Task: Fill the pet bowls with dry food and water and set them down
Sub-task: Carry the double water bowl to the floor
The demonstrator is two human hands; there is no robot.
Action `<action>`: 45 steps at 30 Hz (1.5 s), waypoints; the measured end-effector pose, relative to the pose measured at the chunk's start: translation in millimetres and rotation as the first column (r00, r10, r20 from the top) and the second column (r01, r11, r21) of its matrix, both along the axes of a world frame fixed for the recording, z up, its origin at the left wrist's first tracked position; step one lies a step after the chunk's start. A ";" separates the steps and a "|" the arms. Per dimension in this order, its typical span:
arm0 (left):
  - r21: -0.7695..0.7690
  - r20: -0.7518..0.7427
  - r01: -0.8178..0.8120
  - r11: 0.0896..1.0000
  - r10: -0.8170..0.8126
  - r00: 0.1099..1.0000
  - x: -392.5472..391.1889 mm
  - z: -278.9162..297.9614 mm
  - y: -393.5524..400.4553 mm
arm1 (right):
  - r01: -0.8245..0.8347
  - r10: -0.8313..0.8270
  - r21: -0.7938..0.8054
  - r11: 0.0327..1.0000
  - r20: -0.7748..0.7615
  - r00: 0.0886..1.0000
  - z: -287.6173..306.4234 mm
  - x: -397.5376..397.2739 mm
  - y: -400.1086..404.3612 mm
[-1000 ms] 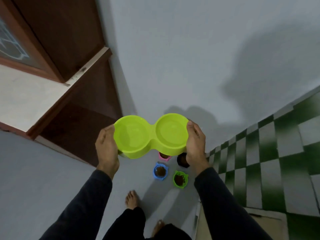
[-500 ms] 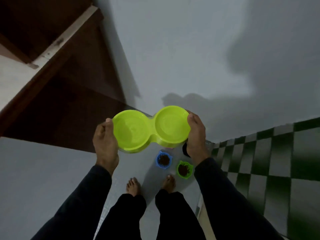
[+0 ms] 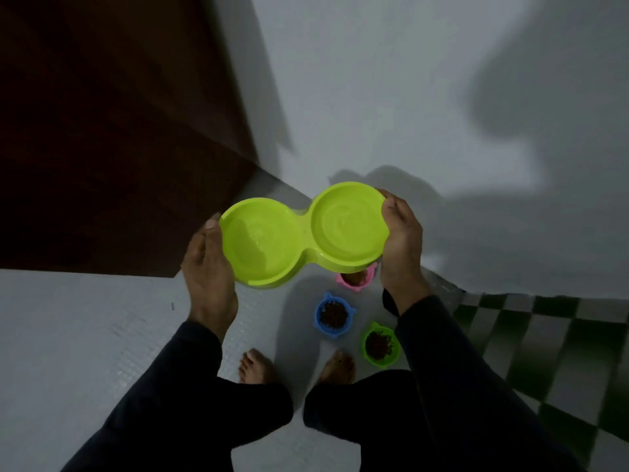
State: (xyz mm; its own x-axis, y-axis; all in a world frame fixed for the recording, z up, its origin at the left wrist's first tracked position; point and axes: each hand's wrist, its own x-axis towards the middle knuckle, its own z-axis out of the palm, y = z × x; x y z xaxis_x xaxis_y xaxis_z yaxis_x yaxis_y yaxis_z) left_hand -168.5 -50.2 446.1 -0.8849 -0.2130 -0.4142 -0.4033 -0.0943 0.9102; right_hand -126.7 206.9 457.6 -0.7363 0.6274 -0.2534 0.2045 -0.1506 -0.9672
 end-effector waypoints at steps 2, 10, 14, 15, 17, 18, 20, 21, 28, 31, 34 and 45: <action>-0.007 0.014 -0.008 1.000 0.008 1.000 -1.2 -32.4 2.8 | -0.025 0.026 -0.018 1.000 0.007 1.000 -38.1 -8.4 3.4; -0.116 -0.013 0.009 0.993 -0.010 1.000 -7.6 -167.2 10.9 | -0.052 0.052 -0.001 0.999 0.009 0.999 -184.9 -31.9 8.5; -0.024 -0.018 0.016 1.000 -0.016 1.000 -9.7 -241.3 8.8 | -0.077 0.077 -0.006 0.997 -0.006 0.997 -257.7 -42.2 12.1; -0.022 -0.023 0.028 0.999 -0.029 0.999 -10.4 -256.8 7.8 | -0.082 0.082 -0.009 0.997 -0.006 0.997 -274.5 -45.1 12.3; -0.010 -0.030 0.021 1.000 -0.021 0.999 -12.7 -286.2 5.6 | -0.090 0.090 -0.016 0.996 -0.001 0.996 -304.5 -49.8 10.7; -0.005 -0.028 0.003 1.000 -0.003 1.000 -13.2 -299.4 5.0 | -0.094 0.094 -0.014 0.995 -0.002 0.996 -317.6 -51.7 9.0; -0.002 -0.012 -0.031 1.000 0.031 0.999 -14.8 -322.7 3.5 | -0.111 0.111 -0.012 0.994 0.004 0.994 -341.9 -55.9 6.1; 0.000 -0.007 -0.044 0.999 0.044 0.999 -15.3 -333.2 2.3 | -0.122 0.123 -0.013 0.992 0.009 0.992 -353.1 -58.1 5.0; -0.002 0.073 -0.119 0.993 0.119 0.990 -13.1 -384.6 -6.6 | -0.202 0.201 0.005 0.979 0.085 0.976 -408.3 -72.7 -0.7; -0.010 0.110 -0.151 0.989 0.151 0.982 -10.5 -396.5 -7.6 | -0.264 0.264 -0.015 0.964 0.117 0.957 -425.2 -76.9 -3.9; -0.023 0.149 -0.159 0.987 0.161 0.976 -7.8 -406.7 -7.1 | -0.303 0.303 -0.020 0.953 0.142 0.942 -437.2 -81.8 -5.1; -0.082 0.240 -0.153 0.985 0.169 0.956 6.2 -443.7 -10.9 | -0.408 0.396 0.005 0.913 0.230 0.889 -477.4 -101.6 -11.1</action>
State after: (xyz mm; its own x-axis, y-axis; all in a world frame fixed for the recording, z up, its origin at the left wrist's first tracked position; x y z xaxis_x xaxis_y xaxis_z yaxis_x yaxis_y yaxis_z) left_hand -162.3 -61.1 2.4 -0.7097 -0.3765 -0.5955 -0.5988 -0.1229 0.7914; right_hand -228.3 195.8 -19.7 -0.8577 0.3060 -0.4131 0.4447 0.0384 -0.8949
